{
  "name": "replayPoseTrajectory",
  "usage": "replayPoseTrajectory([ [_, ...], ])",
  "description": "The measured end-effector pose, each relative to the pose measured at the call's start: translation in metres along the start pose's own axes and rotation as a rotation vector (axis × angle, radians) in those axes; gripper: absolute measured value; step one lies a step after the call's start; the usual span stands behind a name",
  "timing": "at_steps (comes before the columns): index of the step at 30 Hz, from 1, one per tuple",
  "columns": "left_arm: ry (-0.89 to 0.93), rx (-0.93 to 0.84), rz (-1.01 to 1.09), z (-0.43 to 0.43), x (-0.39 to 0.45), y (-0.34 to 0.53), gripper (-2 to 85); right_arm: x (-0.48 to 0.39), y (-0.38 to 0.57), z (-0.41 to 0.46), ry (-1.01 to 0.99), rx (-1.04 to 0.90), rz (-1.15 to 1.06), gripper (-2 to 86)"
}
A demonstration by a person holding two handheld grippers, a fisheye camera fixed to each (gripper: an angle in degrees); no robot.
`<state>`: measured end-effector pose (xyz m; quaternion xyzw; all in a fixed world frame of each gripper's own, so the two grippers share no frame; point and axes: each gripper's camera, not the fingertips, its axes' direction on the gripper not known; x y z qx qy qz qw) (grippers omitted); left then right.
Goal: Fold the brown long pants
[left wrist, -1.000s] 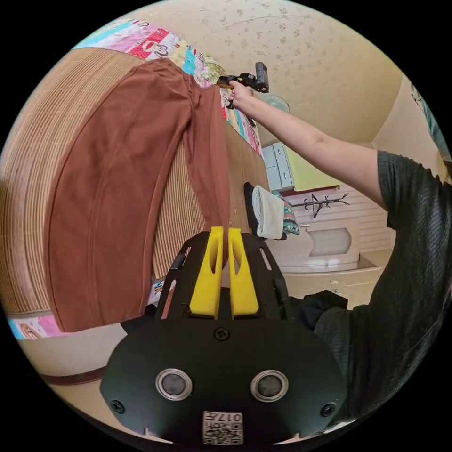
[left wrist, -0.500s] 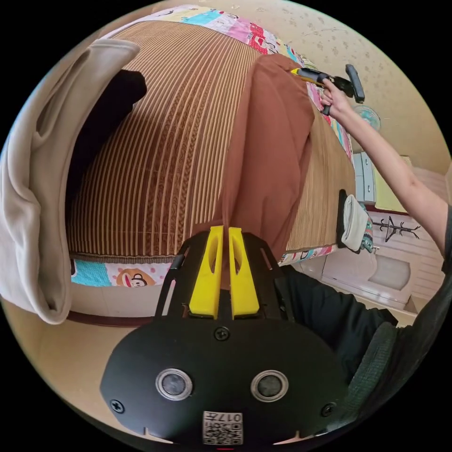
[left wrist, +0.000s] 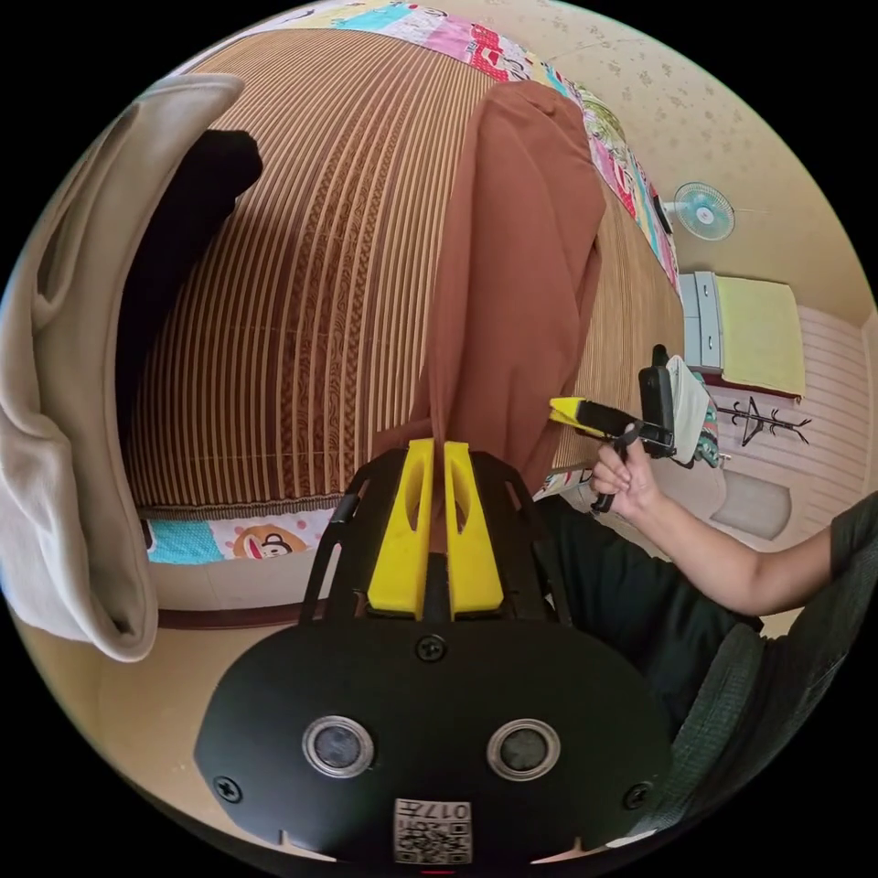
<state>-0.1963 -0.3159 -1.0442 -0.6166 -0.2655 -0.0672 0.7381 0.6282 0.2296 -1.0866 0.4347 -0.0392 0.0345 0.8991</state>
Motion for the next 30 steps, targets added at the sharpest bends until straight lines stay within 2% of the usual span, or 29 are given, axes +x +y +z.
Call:
replayPoseTrajectory([
  [2,-0.018,-0.014,0.016,-0.007,0.006,0.0,-0.7,0.012,-0.005,0.023,-0.128,-0.028,0.027,6.9],
  [5,0.045,-0.004,0.1,-0.023,0.015,0.003,-0.6,0.013,-0.003,0.027,-0.135,-0.084,-0.014,2.2],
  [8,0.245,0.033,0.275,-0.044,0.022,0.016,-0.6,-0.003,0.01,-0.015,-0.142,-0.064,-0.077,1.1],
  [10,0.479,0.08,0.33,-0.066,0.014,0.027,-0.6,-0.022,0.022,-0.049,-0.107,-0.041,-0.127,0.9],
  [12,0.591,0.088,0.366,-0.079,0.011,0.033,-0.6,-0.043,0.034,-0.081,-0.107,-0.051,-0.184,0.8],
  [13,0.591,0.079,0.396,-0.085,0.015,0.036,-0.6,-0.059,0.042,-0.097,-0.111,-0.061,-0.239,0.8],
  [15,0.501,0.035,0.402,-0.085,0.021,0.037,-0.7,-0.083,0.054,-0.106,-0.018,-0.078,-0.311,0.9],
  [17,0.395,-0.024,0.369,-0.073,0.023,0.033,-0.7,-0.095,0.068,-0.091,0.202,-0.095,-0.382,0.9],
  [19,0.29,-0.073,0.276,-0.042,0.016,0.026,-0.6,-0.074,0.071,-0.063,0.353,-0.118,-0.356,0.9],
  [20,0.255,-0.086,0.241,-0.034,0.013,0.025,-0.5,-0.048,0.07,-0.046,0.382,-0.121,-0.276,1.0],
  [23,0.156,-0.109,0.1,-0.015,0.003,0.023,-0.2,0.007,0.062,-0.026,0.258,-0.16,-0.09,1.4],
  [26,0.123,-0.076,0.018,-0.026,0.006,0.03,0.7,0.024,0.057,-0.04,0.143,-0.208,-0.062,2.1],
  [30,-0.056,0.018,0.017,-0.051,0.024,0.046,2.6,0.036,0.062,-0.075,0.186,-0.214,-0.082,4.3],
])
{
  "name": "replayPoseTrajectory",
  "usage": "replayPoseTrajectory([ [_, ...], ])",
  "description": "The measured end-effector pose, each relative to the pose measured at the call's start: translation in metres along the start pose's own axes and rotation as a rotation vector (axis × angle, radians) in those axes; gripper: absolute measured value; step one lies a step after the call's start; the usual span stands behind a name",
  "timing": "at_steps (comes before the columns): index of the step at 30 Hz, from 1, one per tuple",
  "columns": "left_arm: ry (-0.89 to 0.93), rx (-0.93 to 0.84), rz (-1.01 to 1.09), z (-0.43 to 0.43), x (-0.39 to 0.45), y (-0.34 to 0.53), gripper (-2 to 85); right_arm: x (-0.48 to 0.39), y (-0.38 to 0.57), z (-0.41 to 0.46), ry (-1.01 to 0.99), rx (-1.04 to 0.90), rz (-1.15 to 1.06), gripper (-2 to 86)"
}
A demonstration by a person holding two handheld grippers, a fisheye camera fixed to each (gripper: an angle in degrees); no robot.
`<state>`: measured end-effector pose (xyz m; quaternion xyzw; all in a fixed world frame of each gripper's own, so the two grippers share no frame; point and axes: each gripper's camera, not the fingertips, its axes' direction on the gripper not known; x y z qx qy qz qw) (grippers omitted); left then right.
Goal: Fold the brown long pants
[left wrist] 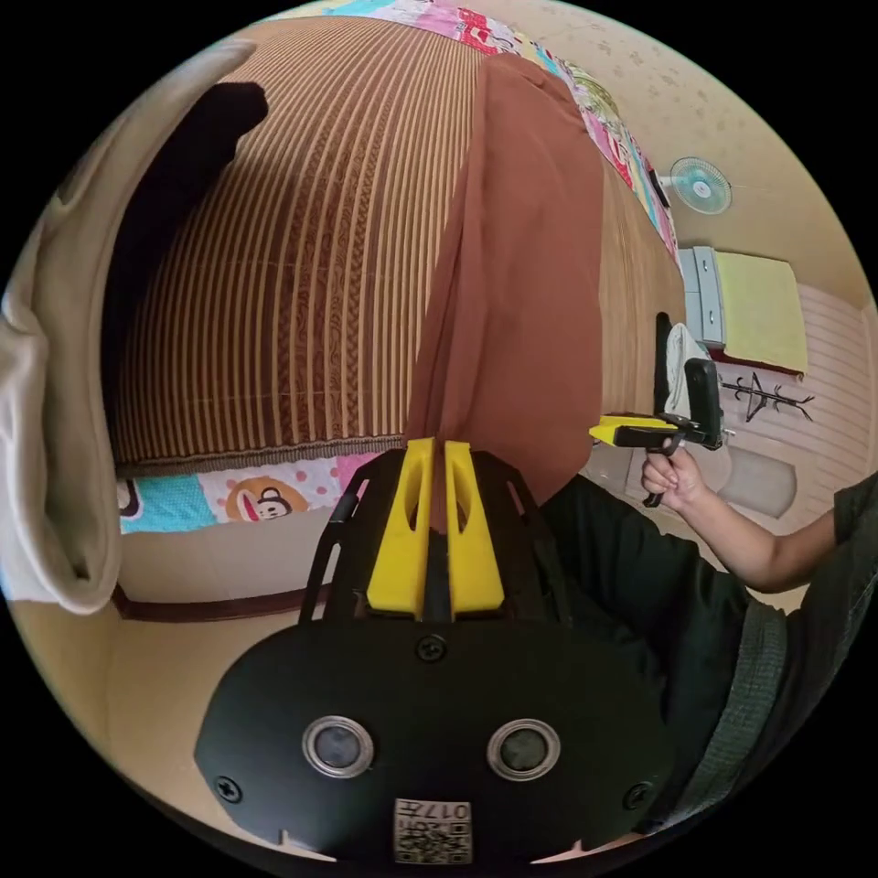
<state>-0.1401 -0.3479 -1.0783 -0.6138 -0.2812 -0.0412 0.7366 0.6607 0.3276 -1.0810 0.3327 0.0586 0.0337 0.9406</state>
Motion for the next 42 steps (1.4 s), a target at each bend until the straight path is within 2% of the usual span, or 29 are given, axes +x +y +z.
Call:
replayPoseTrajectory([
  [3,0.08,0.122,0.036,-0.019,0.009,-0.005,7.6,0.028,0.009,-0.028,-0.01,0.072,0.079,6.2],
  [5,0.132,0.121,0.072,-0.016,0.015,-0.02,8.9,0.047,0.011,-0.045,-0.055,0.15,0.126,7.2],
  [8,0.071,0.034,0.126,0.009,0.027,-0.045,9.8,0.061,0.007,-0.049,-0.142,0.218,0.148,7.6],
  [10,0.008,-0.123,0.139,0.043,0.032,-0.059,8.9,0.063,0.002,-0.04,-0.183,0.206,0.147,7.6],
  [14,-0.006,-0.142,0.137,0.037,0.036,-0.063,0.7,0.049,0.003,-0.006,-0.208,0.104,0.111,6.5],
  [15,0.048,-0.137,0.184,0.025,0.039,-0.063,0.1,0.046,0.005,-0.003,-0.222,0.095,0.099,6.1],
  [17,0.298,-0.104,0.317,-0.003,0.043,-0.062,-0.5,0.027,0.015,0.004,-0.303,0.059,0.023,3.7],
  [19,0.822,0.051,0.367,-0.046,0.018,-0.064,-0.8,0.01,0.025,-0.006,-0.425,0.086,-0.085,2.6],
  [21,1.055,0.149,0.354,-0.06,-0.011,-0.069,-0.9,0.004,0.033,-0.022,-0.635,0.139,-0.174,1.9],
  [22,0.987,0.139,0.306,-0.059,-0.026,-0.073,-0.9,0.004,0.036,-0.028,-0.723,0.161,-0.196,1.6],
  [23,0.889,0.106,0.269,-0.055,-0.033,-0.075,-0.9,0.003,0.038,-0.029,-0.69,0.154,-0.187,1.6],
  [24,0.646,0.003,0.192,-0.041,-0.042,-0.079,-0.9,0.003,0.038,-0.028,-0.628,0.138,-0.166,1.6],
  [25,0.407,-0.131,0.108,-0.019,-0.049,-0.083,-0.9,0.007,0.036,-0.02,-0.473,0.089,-0.089,1.7],
  [26,0.289,-0.193,0.063,-0.008,-0.053,-0.084,-0.9,0.013,0.031,-0.006,-0.336,0.003,0.004,1.8],
  [27,0.086,-0.292,0.004,0.01,-0.058,-0.084,-0.9,0.016,0.029,0.001,-0.285,-0.037,0.039,2.0],
  [28,-0.001,-0.345,0.005,0.021,-0.057,-0.084,-0.9,0.017,0.026,0.008,-0.212,-0.085,0.057,2.3],
  [30,0.04,-0.317,0.049,0.021,-0.051,-0.084,-0.8,0.006,0.022,0.016,-0.17,-0.137,0.004,3.2],
  [33,0.159,-0.132,0.069,0.002,-0.043,-0.085,0.0,-0.008,0.018,0.018,-0.037,-0.157,0.0,7.9],
  [35,0.221,-0.016,0.087,-0.009,-0.039,-0.088,2.4,-0.009,0.015,0.004,-0.006,-0.046,0.063,9.3],
  [37,0.203,0.051,0.076,-0.014,-0.035,-0.102,7.7,-0.006,0.013,-0.011,0.014,0.069,0.12,10.4],
  [40,0.187,0.057,0.083,-0.007,-0.031,-0.131,12.6,-0.003,0.0,-0.032,0.093,0.223,0.221,13.2],
  [42,0.207,-0.013,0.086,0.008,-0.031,-0.148,13.0,-0.003,-0.012,-0.039,0.069,0.289,0.218,13.3],
])
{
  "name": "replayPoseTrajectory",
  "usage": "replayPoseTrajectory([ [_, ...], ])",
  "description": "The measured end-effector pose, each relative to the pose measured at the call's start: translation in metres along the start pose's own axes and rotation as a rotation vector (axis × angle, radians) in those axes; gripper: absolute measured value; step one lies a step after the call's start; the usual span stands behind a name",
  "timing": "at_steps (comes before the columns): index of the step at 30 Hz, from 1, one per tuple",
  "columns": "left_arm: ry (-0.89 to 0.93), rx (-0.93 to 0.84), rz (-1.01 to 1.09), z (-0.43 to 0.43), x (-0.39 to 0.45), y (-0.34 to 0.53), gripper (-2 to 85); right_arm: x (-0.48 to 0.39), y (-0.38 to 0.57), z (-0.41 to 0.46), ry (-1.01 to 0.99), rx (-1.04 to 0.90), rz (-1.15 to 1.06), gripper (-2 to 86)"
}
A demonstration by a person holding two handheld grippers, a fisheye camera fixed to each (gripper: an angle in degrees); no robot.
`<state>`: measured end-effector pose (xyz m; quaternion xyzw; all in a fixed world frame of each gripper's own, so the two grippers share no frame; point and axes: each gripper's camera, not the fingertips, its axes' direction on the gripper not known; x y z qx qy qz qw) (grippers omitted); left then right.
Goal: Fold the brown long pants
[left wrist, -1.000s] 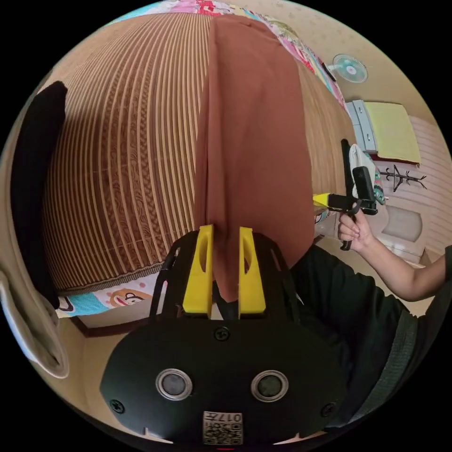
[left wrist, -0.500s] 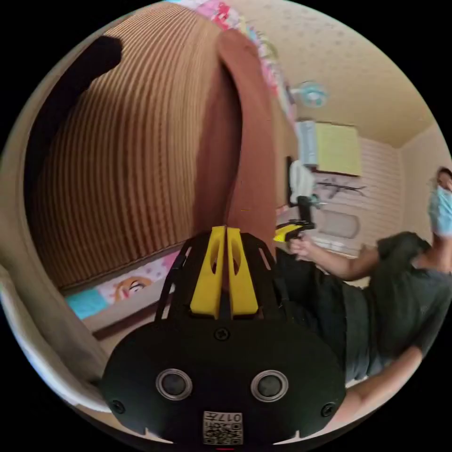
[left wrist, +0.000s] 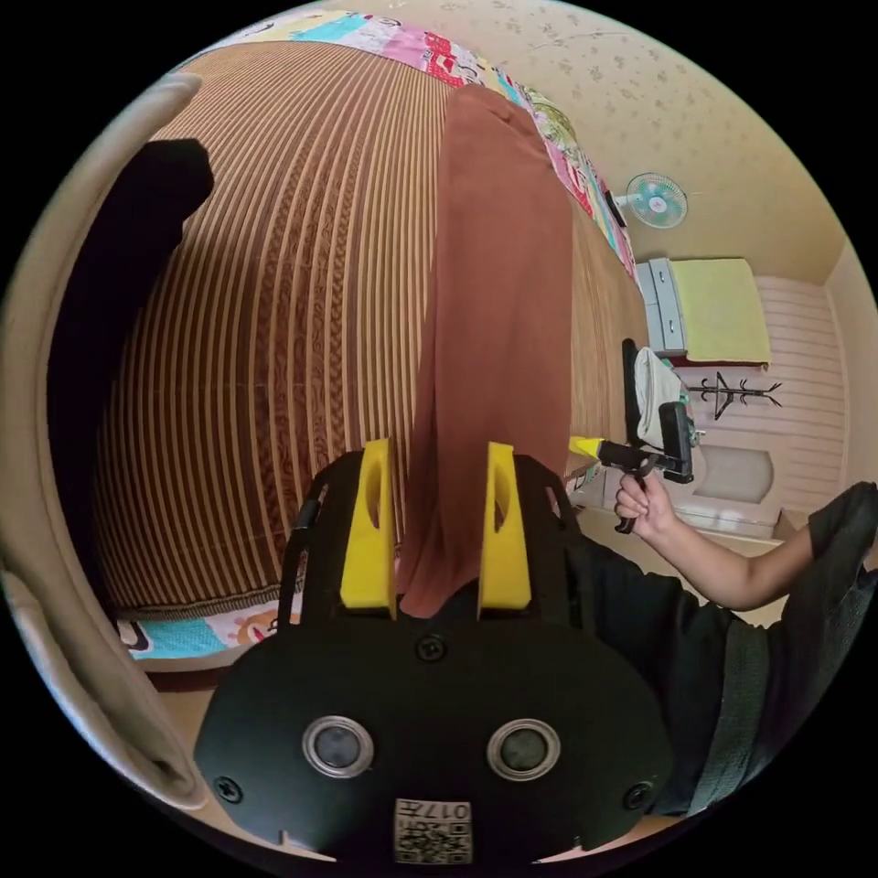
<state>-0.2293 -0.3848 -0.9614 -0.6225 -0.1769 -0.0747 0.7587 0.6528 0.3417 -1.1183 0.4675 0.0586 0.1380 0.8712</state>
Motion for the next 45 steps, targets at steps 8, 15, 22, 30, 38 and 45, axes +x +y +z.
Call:
replayPoseTrajectory([
  [8,0.244,-0.091,-0.077,0.046,0.005,0.043,3.8,-0.04,0.02,0.012,0.087,-0.176,-0.102,4.2],
  [15,0.456,-0.197,-0.005,0.099,0.038,0.061,7.0,0.011,0.089,-0.049,0.35,-0.391,-0.009,5.8],
  [22,0.494,0.117,-0.117,0.081,-0.023,-0.024,15.0,0.063,0.039,-0.147,-0.028,0.02,0.111,12.6],
  [30,0.516,0.009,-0.071,0.134,-0.017,-0.077,10.9,0.04,-0.055,-0.12,-0.031,-0.086,0.032,11.3],
  [38,0.504,0.005,-0.138,0.163,-0.024,-0.058,5.5,0.019,-0.026,-0.149,-0.069,-0.03,-0.028,13.2],
  [45,0.454,-0.019,-0.088,0.194,-0.023,-0.045,5.6,0.035,-0.034,-0.151,-0.292,0.048,0.008,11.8],
])
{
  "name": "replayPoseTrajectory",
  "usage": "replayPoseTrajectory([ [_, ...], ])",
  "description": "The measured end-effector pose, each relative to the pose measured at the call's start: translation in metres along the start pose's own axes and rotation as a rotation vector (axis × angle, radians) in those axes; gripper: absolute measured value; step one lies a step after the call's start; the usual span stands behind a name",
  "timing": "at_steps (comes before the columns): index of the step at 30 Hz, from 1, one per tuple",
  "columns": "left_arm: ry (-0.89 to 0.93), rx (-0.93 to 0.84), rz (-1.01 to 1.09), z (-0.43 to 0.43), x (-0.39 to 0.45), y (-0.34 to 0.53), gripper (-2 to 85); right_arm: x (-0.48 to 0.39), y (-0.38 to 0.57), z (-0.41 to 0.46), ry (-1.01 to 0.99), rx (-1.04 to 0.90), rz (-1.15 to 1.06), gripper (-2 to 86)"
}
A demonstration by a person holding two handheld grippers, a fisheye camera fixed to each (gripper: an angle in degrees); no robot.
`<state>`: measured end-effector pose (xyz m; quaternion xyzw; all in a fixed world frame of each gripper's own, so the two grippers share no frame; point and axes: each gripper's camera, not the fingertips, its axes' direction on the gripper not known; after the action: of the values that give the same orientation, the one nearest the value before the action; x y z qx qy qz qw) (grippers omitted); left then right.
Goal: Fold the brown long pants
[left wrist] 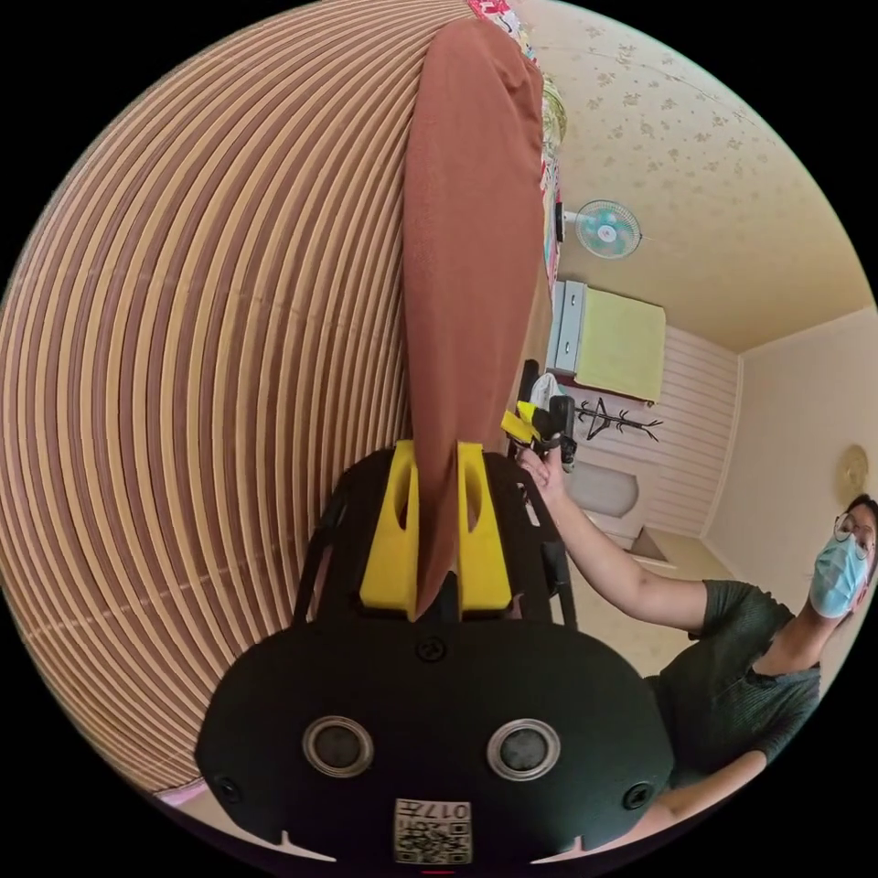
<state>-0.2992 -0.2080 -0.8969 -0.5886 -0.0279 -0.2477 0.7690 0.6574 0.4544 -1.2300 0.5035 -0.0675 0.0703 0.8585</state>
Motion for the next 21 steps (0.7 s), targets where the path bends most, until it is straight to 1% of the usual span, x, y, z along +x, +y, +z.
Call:
replayPoseTrajectory([
  [3,-0.008,0.019,0.014,0.006,0.001,0.016,4.7,-0.001,0.0,0.002,-0.029,-0.04,0.015,6.7],
  [5,0.057,0.038,0.066,0.005,0.008,0.033,4.3,-0.016,0.008,-0.009,-0.094,-0.066,-0.037,3.6],
  [7,0.17,0.043,0.126,0.004,0.023,0.064,4.1,-0.032,0.021,-0.023,-0.156,-0.078,-0.089,3.1],
  [8,0.185,0.045,0.145,0.003,0.028,0.075,4.1,-0.046,0.033,-0.036,-0.205,-0.082,-0.133,2.9],
  [12,0.269,0.059,0.299,-0.003,0.082,0.159,4.3,-0.091,0.085,-0.077,-0.32,-0.112,-0.234,2.5],
  [14,0.339,0.104,0.363,-0.005,0.111,0.197,4.3,-0.129,0.124,-0.111,-0.386,-0.097,-0.307,2.4],
  [16,0.394,0.192,0.444,-0.015,0.156,0.242,4.2,-0.16,0.151,-0.14,-0.433,-0.064,-0.355,2.3],
  [17,0.394,0.206,0.466,-0.018,0.169,0.251,4.1,-0.181,0.165,-0.161,-0.451,-0.041,-0.396,2.3],
  [18,0.375,0.23,0.527,-0.025,0.2,0.269,3.9,-0.193,0.171,-0.172,-0.457,-0.028,-0.422,2.3],
  [21,0.267,0.254,0.73,-0.036,0.287,0.303,3.6,-0.258,0.198,-0.222,-0.481,0.0,-0.59,2.3],
])
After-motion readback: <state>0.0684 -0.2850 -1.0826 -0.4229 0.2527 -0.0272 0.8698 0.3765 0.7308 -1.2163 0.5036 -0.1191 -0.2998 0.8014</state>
